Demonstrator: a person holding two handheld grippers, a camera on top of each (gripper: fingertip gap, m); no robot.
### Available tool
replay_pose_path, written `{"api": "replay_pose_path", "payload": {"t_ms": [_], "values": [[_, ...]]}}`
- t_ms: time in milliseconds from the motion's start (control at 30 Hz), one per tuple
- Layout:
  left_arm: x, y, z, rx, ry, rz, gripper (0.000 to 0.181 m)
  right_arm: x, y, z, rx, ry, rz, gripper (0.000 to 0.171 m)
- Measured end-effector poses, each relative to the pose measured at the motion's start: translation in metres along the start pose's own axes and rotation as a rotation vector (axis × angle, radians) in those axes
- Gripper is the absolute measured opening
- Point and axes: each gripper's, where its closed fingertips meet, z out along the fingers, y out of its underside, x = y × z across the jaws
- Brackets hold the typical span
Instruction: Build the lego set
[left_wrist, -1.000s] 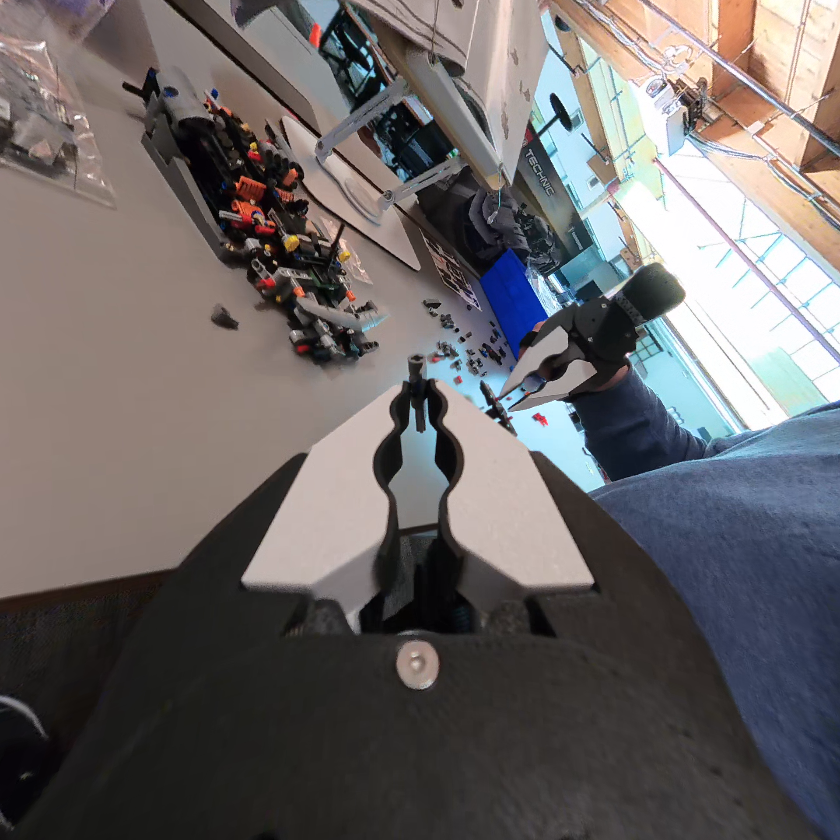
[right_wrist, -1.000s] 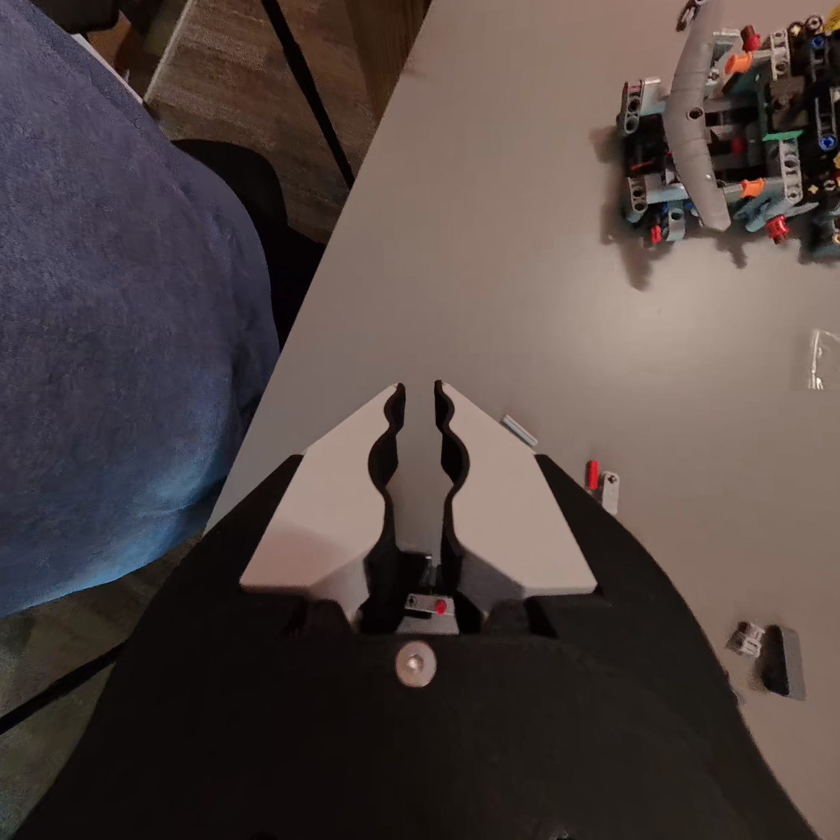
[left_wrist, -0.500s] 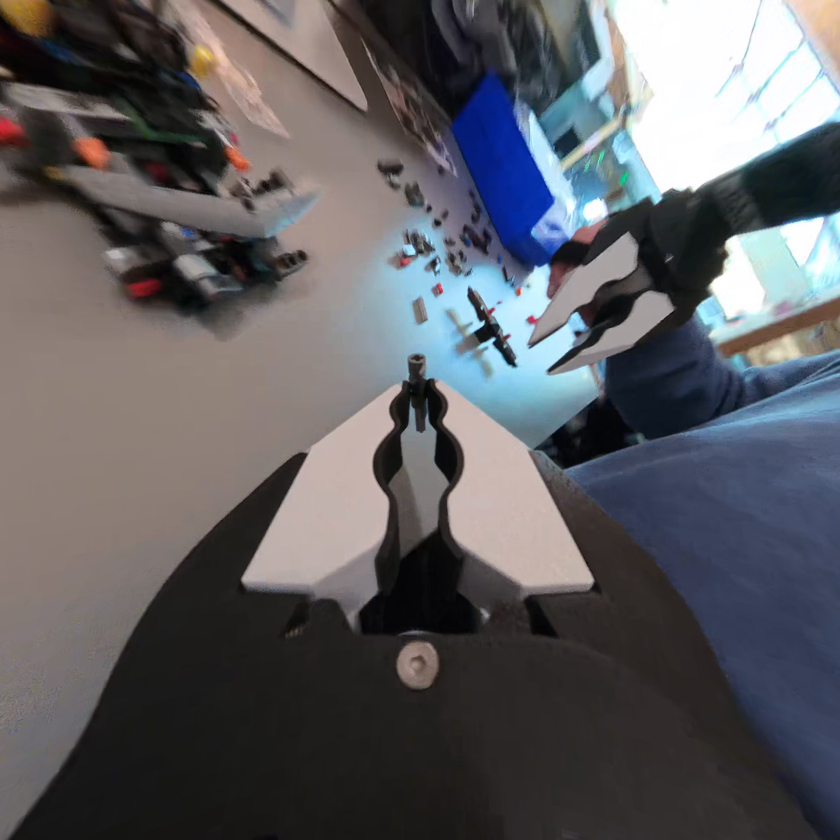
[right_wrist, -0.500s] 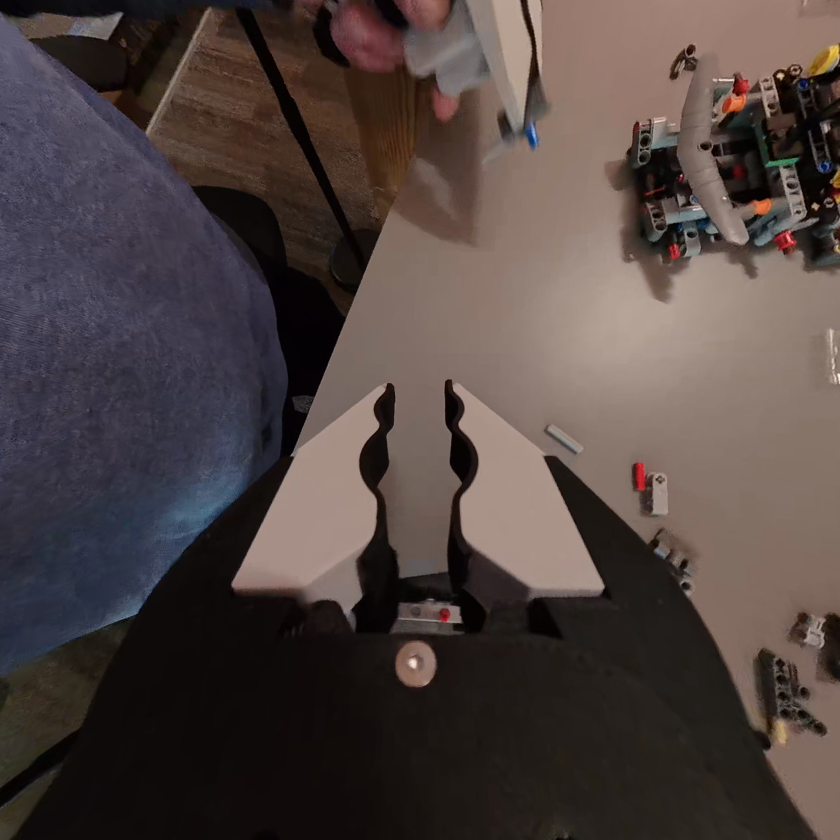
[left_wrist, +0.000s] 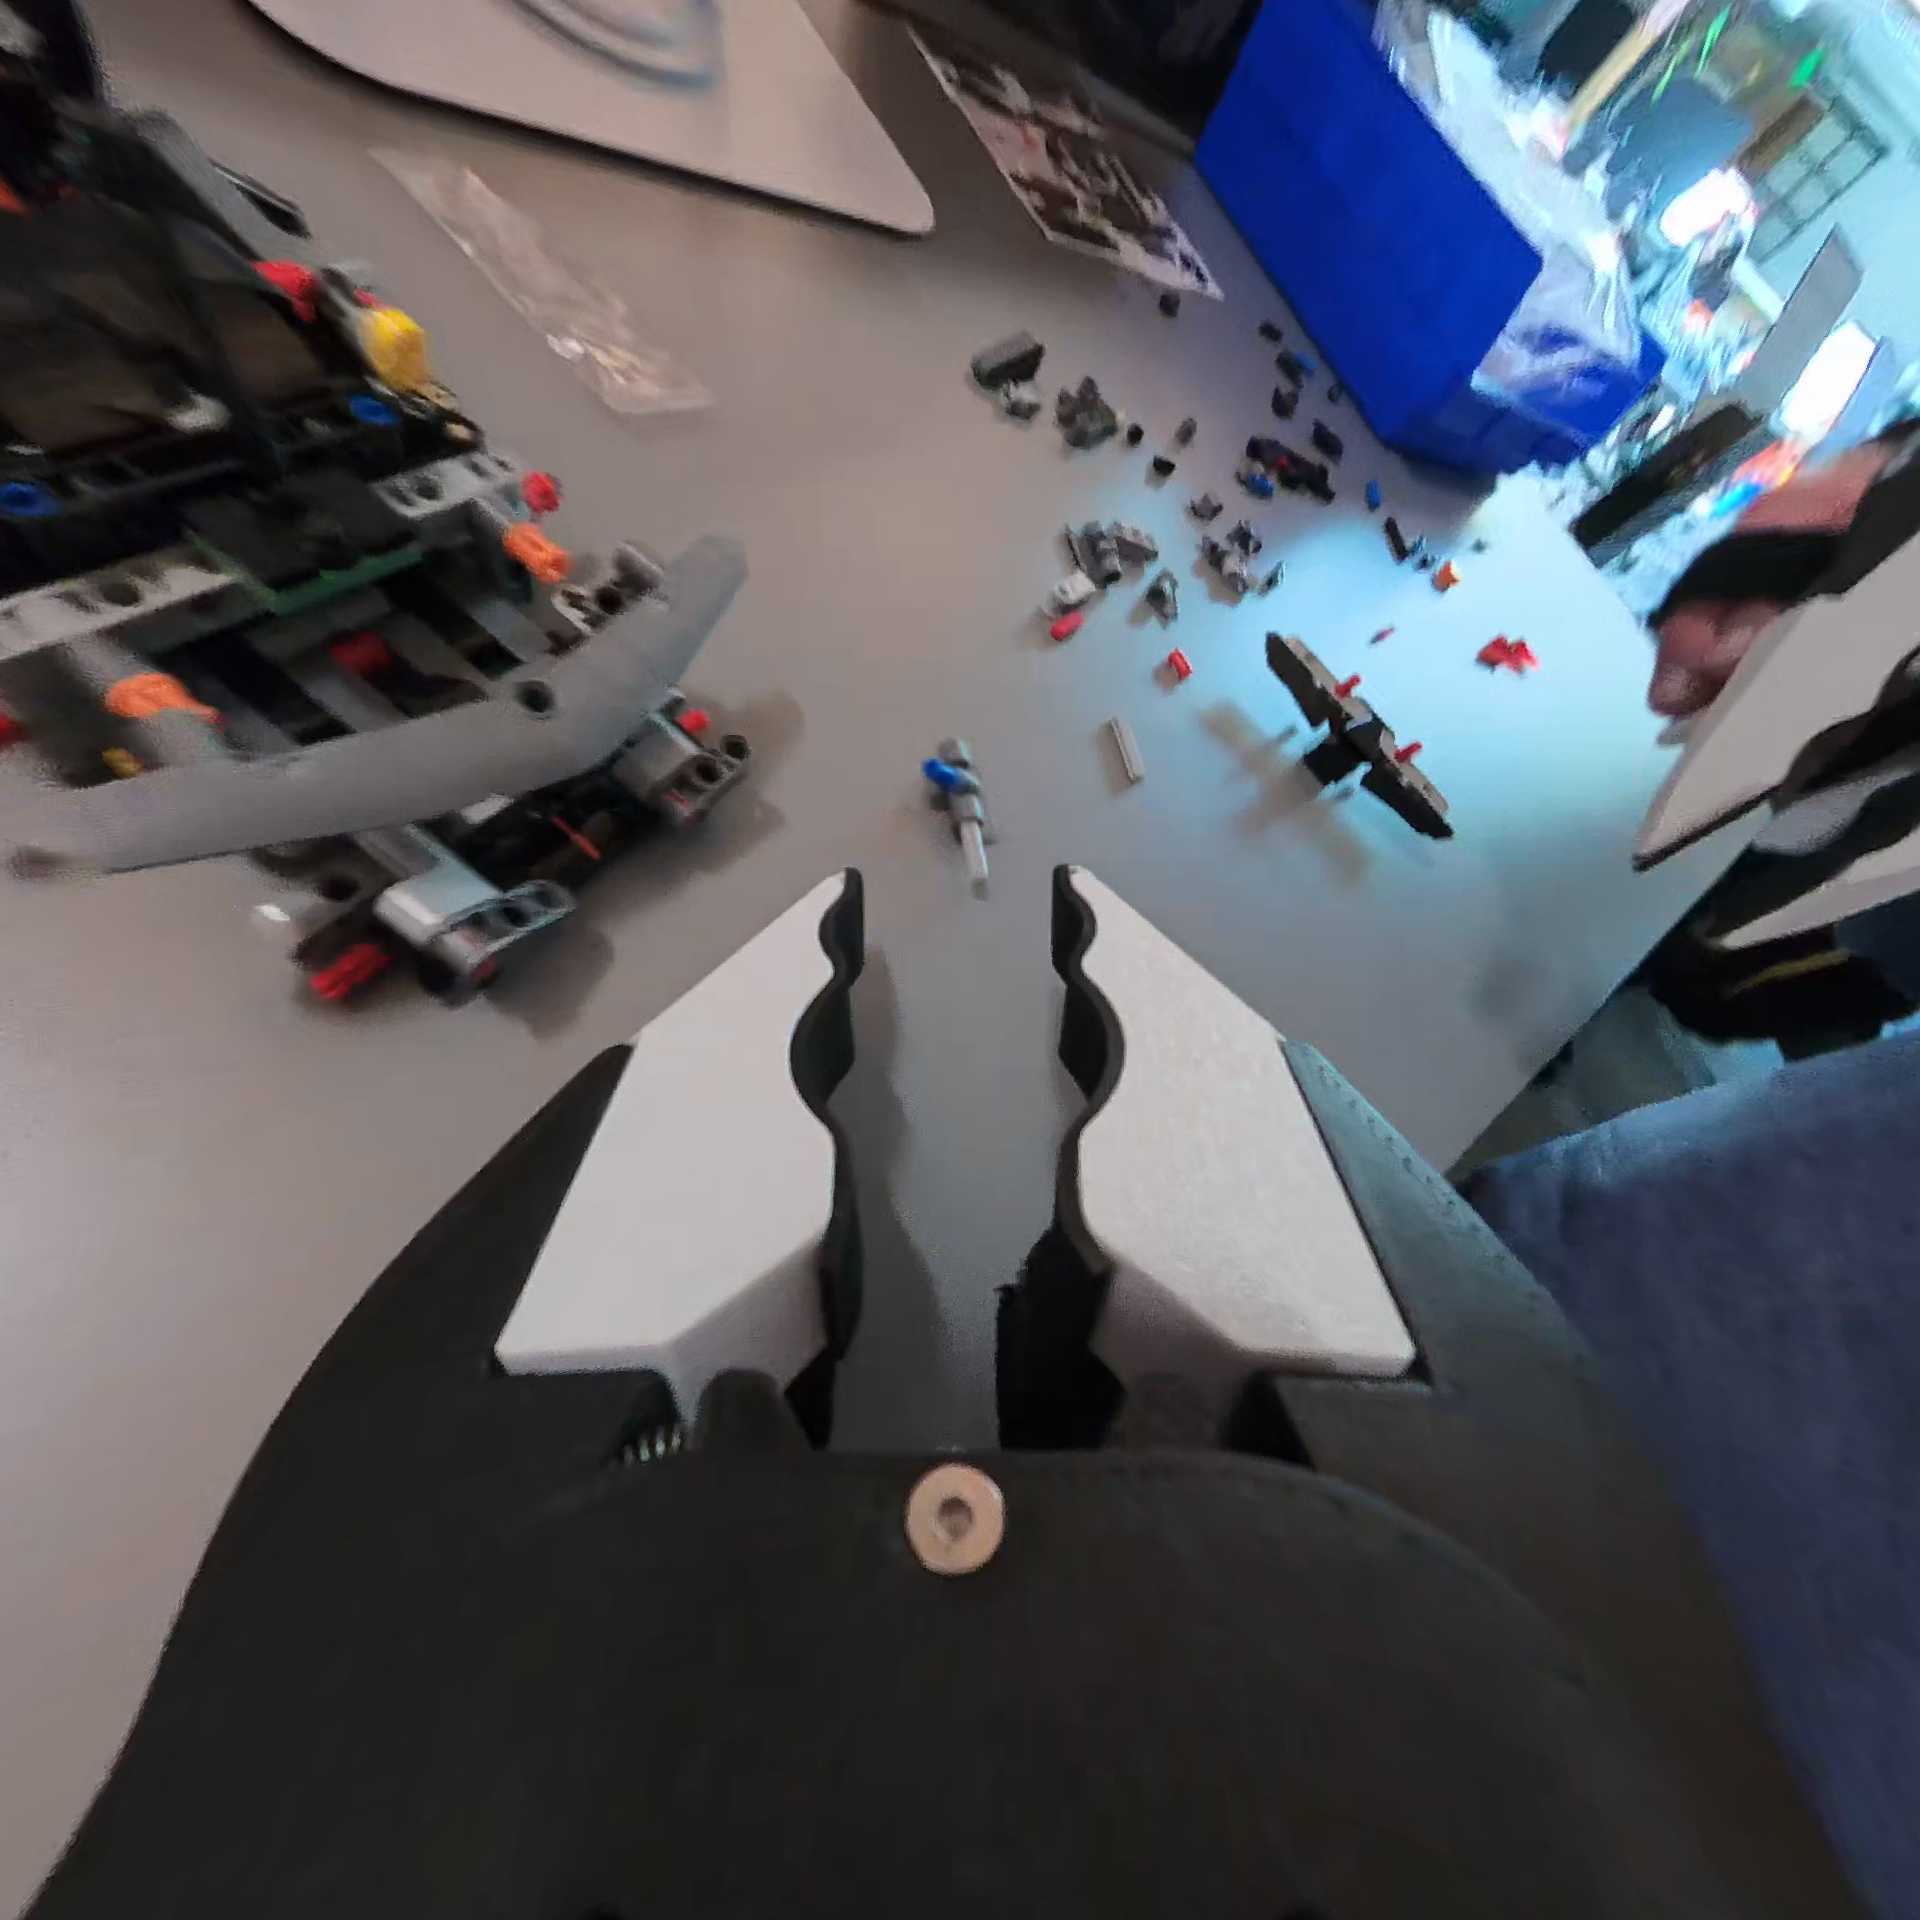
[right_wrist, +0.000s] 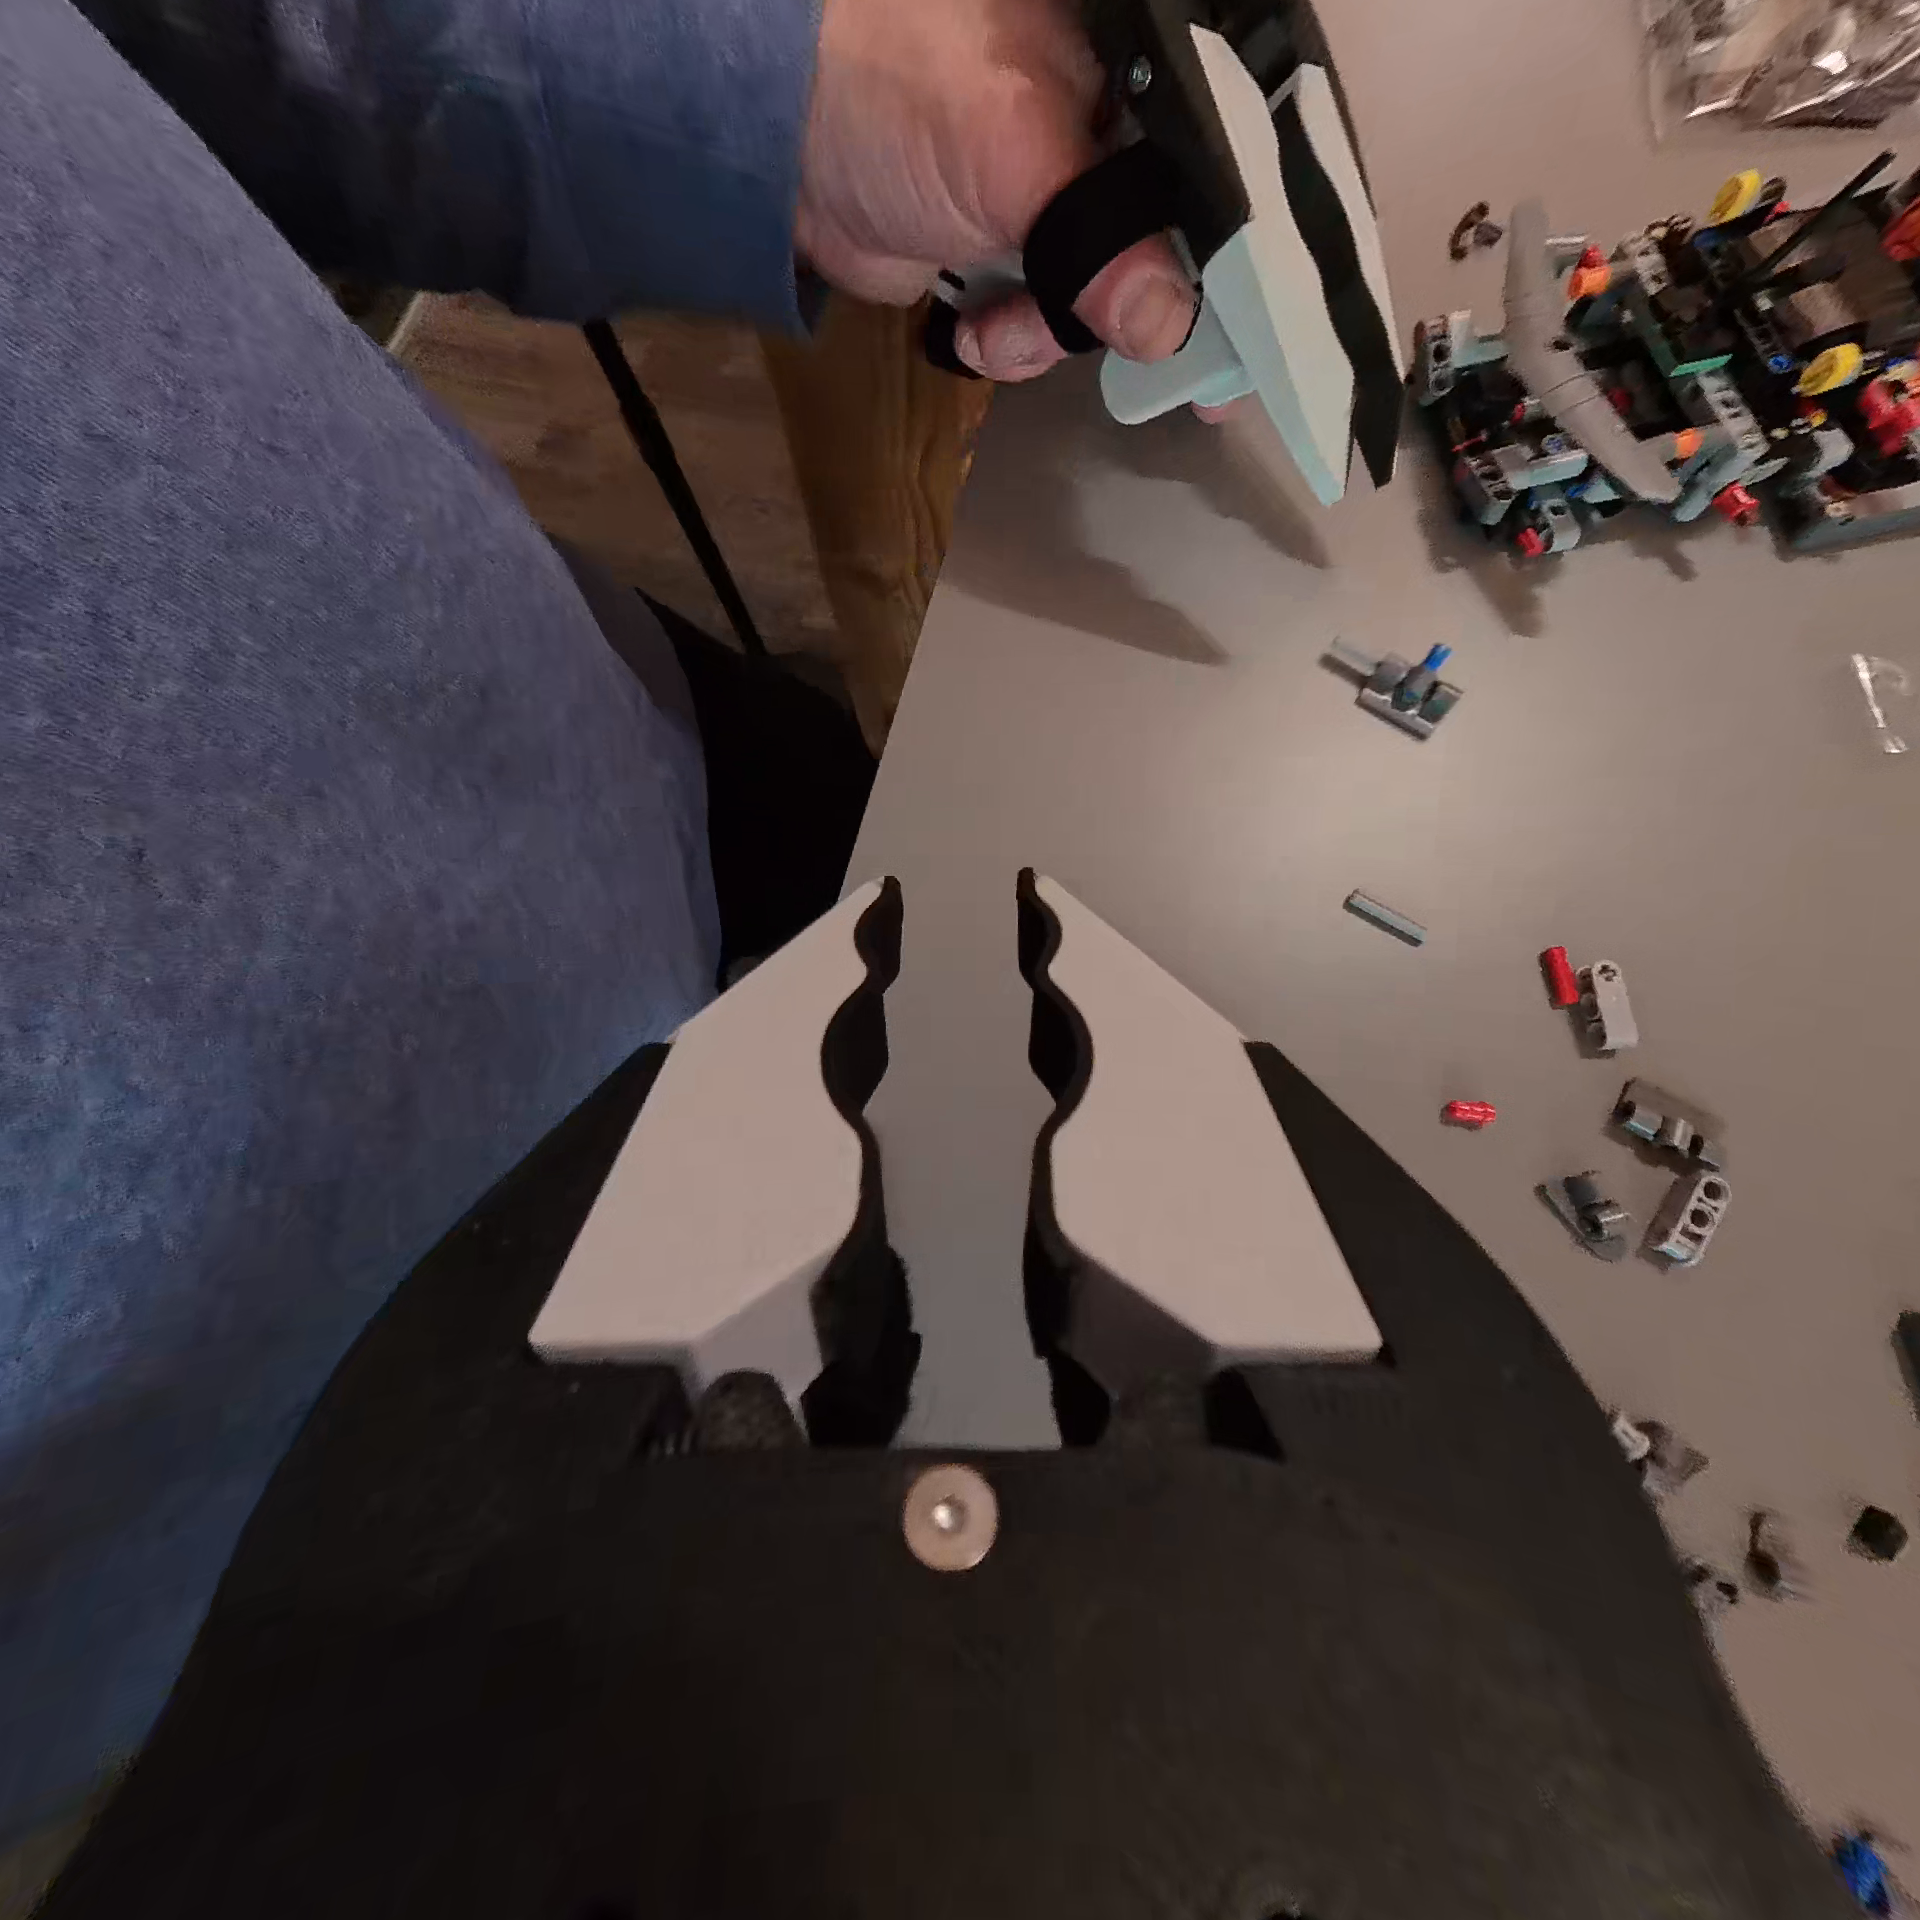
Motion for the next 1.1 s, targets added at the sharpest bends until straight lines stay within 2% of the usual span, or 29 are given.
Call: {"api": "replay_pose_path", "payload": {"t_ms": [133, 333, 467, 600, 767, 900, 1100], "values": [[-0.009, -0.011, -0.013, 0.093, 0.011, -0.034, 0.031, 0.003, 0.007, -0.008, 0.054, 0.064, 0.038, 0.020], [-0.009, -0.009, -0.011, 0.076, 0.006, -0.017, 0.026, 0.026, 0.032, -0.038, 0.136, 0.133, 0.151, 0.017], [-0.004, -0.006, -0.009, 0.064, 0.010, 0.023, 0.022, 0.028, 0.023, -0.053, 0.258, 0.128, 0.160, 0.014], [-0.003, -0.008, -0.010, 0.074, 0.024, 0.013, 0.022, 0.053, 0.045, -0.051, 0.208, 0.234, 0.204, 0.018], [0.000, -0.009, -0.012, 0.094, 0.043, 0.032, 0.020, 0.103, 0.083, -0.080, 0.160, 0.411, 0.308, 0.018], [0.003, -0.010, -0.012, 0.100, 0.059, 0.045, 0.019, 0.100, 0.068, -0.093, 0.183, 0.389, 0.257, 0.014], [0.008, -0.009, -0.013, 0.104, 0.088, 0.067, 0.019, 0.058, 0.031, -0.062, 0.248, 0.252, 0.180, 0.014]]}}
